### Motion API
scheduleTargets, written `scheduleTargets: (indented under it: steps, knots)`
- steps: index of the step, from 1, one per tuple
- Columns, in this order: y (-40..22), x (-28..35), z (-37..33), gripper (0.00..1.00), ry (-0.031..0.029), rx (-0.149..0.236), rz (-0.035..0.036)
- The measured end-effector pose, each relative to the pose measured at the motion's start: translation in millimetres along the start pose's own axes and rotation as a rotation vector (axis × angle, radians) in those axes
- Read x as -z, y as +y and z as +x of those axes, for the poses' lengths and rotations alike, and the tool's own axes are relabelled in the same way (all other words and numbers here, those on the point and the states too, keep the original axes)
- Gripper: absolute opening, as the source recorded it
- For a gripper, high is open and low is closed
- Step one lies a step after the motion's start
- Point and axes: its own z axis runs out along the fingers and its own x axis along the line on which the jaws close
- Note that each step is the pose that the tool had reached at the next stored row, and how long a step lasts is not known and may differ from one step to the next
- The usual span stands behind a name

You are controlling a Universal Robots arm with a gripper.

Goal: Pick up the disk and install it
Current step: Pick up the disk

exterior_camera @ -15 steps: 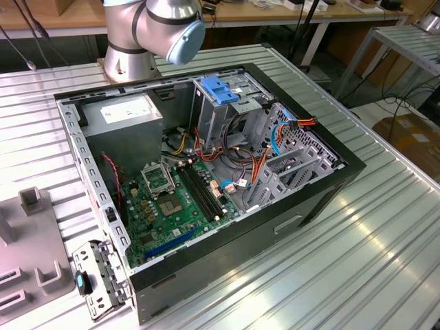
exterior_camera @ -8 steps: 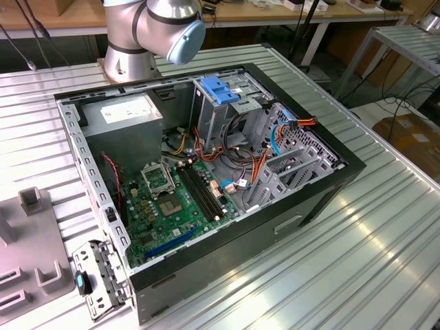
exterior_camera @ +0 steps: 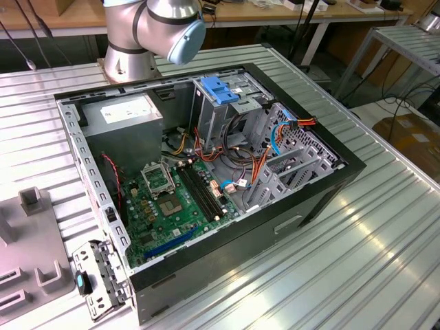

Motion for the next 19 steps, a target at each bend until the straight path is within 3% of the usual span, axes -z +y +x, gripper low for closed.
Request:
scheduleTargets:
  steps: [4, 19]
  knots:
    - [-2.1, 2.5, 0.7, 0.37, -0.0002, 0.0, 0.0003]
    - [-34.4, 2.0, 0.4, 0.37, 0.0007, -0.001, -0.0001]
